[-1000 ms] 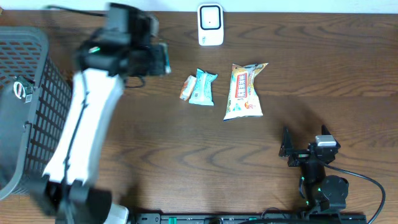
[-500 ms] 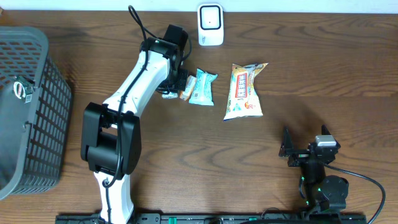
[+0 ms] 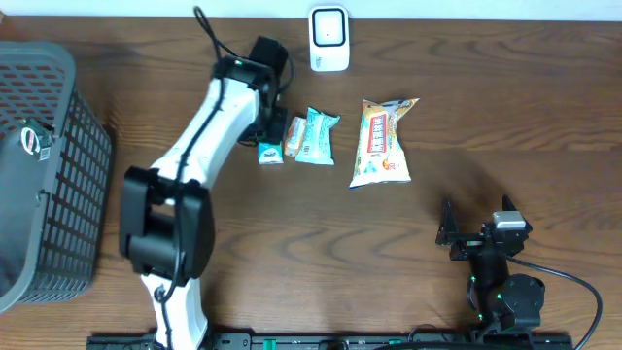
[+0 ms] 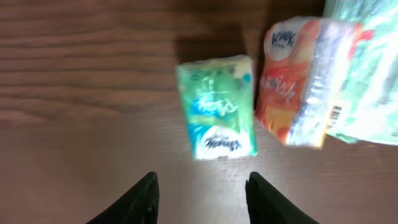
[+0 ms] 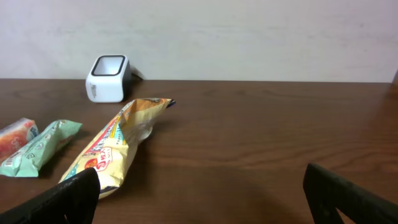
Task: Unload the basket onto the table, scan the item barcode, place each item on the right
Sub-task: 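Move the green tissue pack past the scanner and release it on the table, then reach the left gripper into the basket toward the green Zam-Buk box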
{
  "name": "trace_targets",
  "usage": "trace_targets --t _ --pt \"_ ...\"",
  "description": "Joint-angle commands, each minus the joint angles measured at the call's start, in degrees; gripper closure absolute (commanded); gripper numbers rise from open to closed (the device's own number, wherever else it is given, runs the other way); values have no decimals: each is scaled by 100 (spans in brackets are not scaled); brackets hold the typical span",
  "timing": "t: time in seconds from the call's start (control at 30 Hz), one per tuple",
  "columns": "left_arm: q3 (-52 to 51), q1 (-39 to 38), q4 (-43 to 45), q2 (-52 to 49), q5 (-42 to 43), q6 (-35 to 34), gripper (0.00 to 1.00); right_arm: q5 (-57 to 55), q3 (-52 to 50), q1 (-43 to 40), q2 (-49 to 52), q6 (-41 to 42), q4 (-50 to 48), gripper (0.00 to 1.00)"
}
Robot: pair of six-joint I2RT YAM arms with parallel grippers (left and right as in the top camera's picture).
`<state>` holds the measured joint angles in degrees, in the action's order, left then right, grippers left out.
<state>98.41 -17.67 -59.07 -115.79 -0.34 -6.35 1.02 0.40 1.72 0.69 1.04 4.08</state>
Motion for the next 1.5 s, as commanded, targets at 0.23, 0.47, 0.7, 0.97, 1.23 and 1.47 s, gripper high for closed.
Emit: trace_targets --t 0.23,0.47,0.7,0.97,1.23,1.47 --pt "776 1843 407 2597 -81 -544 35 -24 -9 31 -31 61 24 1" --pt "774 4092 577 3364 -79 -1200 34 -24 -9 31 -28 61 24 1" --pt "737 5665 581 2782 -76 -1196 34 -24 -9 31 -28 61 24 1" --pt "671 5709 562 1703 -81 -1023 33 -24 -9 31 -31 61 24 1" --pt "671 5713 614 673 -76 -957 27 -26 -9 31 -28 61 24 1" --pt "671 5713 1025 24 -76 -957 27 -24 -9 31 -28 61 24 1"
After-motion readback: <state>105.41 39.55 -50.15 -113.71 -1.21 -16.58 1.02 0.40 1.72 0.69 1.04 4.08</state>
